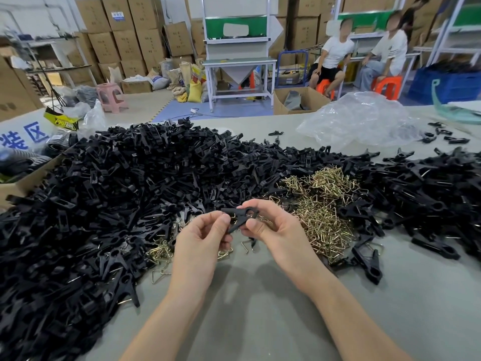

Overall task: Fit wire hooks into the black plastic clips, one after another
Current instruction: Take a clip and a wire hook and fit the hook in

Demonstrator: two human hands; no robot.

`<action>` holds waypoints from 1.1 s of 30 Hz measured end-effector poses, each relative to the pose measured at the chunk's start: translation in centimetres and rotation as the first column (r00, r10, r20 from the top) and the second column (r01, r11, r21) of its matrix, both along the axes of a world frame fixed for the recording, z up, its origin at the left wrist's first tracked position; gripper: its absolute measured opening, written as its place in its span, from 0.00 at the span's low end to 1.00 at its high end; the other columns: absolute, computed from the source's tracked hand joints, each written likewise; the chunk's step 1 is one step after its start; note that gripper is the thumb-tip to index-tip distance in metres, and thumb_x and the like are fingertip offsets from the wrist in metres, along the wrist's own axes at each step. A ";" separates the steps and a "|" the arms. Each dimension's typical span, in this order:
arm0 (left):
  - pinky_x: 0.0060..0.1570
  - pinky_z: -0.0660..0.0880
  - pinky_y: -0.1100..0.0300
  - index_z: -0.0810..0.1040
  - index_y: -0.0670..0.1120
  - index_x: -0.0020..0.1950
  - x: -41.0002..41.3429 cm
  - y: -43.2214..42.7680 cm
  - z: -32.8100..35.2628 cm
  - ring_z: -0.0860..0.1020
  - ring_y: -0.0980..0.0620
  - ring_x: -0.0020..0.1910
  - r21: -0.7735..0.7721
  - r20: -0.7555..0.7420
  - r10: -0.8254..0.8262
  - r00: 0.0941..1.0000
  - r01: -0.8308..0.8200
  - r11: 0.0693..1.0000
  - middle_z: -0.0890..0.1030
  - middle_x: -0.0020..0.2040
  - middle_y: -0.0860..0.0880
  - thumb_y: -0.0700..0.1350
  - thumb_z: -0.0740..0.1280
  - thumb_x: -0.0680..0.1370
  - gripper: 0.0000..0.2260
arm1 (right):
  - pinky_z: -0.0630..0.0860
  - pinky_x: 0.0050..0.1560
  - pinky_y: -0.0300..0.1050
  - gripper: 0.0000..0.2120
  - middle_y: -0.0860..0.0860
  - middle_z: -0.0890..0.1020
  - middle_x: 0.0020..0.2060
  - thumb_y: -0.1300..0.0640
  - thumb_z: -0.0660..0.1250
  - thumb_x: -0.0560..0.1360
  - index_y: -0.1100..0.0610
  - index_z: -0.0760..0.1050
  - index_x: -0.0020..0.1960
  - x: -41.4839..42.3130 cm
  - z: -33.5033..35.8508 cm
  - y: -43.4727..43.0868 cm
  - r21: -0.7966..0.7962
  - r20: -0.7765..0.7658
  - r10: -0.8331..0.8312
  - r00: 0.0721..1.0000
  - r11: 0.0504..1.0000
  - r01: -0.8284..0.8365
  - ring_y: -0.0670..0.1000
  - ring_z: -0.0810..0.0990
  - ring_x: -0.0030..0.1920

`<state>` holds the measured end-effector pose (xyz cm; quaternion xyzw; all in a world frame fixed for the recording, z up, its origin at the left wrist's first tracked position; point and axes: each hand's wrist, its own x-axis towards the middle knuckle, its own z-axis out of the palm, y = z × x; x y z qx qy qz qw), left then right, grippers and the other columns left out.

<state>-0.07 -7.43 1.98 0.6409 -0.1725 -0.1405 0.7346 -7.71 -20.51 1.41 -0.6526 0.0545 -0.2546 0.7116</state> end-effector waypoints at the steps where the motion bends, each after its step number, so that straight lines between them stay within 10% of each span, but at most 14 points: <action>1: 0.36 0.78 0.66 0.79 0.51 0.55 -0.1 -0.1 -0.1 0.79 0.55 0.33 -0.002 0.002 0.016 1.000 -0.016 1.000 0.84 0.36 0.49 0.42 0.69 0.79 0.06 | 0.79 0.52 0.38 0.15 0.47 0.86 0.48 0.69 0.67 0.79 0.49 0.81 0.55 -0.1 0.0 0.0 -0.042 -0.009 -0.016 1.000 0.999 0.015 0.45 0.84 0.47; 9: 0.39 0.77 0.68 0.76 0.54 0.64 -0.1 0.0 -0.4 0.82 0.59 0.37 0.106 0.103 0.048 0.994 -0.059 0.993 0.84 0.40 0.53 0.42 0.61 0.84 0.12 | 0.72 0.53 0.27 0.18 0.33 0.83 0.49 0.61 0.71 0.77 0.36 0.79 0.55 0.0 -0.8 1.0 -0.386 -0.071 -0.160 0.985 0.915 0.121 0.37 0.81 0.53; 18: 0.40 0.74 0.73 0.79 0.59 0.56 -1.4 -0.8 0.2 0.80 0.70 0.44 0.038 -0.043 -0.048 0.998 0.049 0.998 0.83 0.47 0.66 0.55 0.61 0.83 0.07 | 0.68 0.61 0.34 0.12 0.36 0.78 0.56 0.55 0.69 0.73 0.48 0.80 0.56 0.0 -1.2 2.1 -0.736 0.050 -0.169 0.984 0.660 0.151 0.41 0.72 0.57; 24: 0.63 0.76 0.42 0.81 0.57 0.54 -1.2 -1.2 -0.4 0.83 0.46 0.56 0.003 -0.172 -0.021 0.985 0.022 1.000 0.85 0.53 0.47 0.60 0.56 0.83 0.15 | 0.67 0.62 0.33 0.12 0.40 0.80 0.55 0.54 0.68 0.71 0.52 0.81 0.54 0.0 -1.0 2.5 -0.731 0.070 -0.145 0.987 0.666 0.150 0.42 0.71 0.58; 33: 0.28 0.75 0.64 0.78 0.46 0.55 -0.9 -1.1 -0.2 0.80 0.56 0.30 0.024 -0.085 -0.008 0.996 0.010 1.000 0.81 0.31 0.51 0.55 0.53 0.85 0.18 | 0.71 0.57 0.36 0.14 0.42 0.79 0.55 0.57 0.71 0.73 0.53 0.81 0.59 -0.3 -0.8 3.0 -0.741 0.048 -0.146 0.988 0.658 0.133 0.39 0.70 0.52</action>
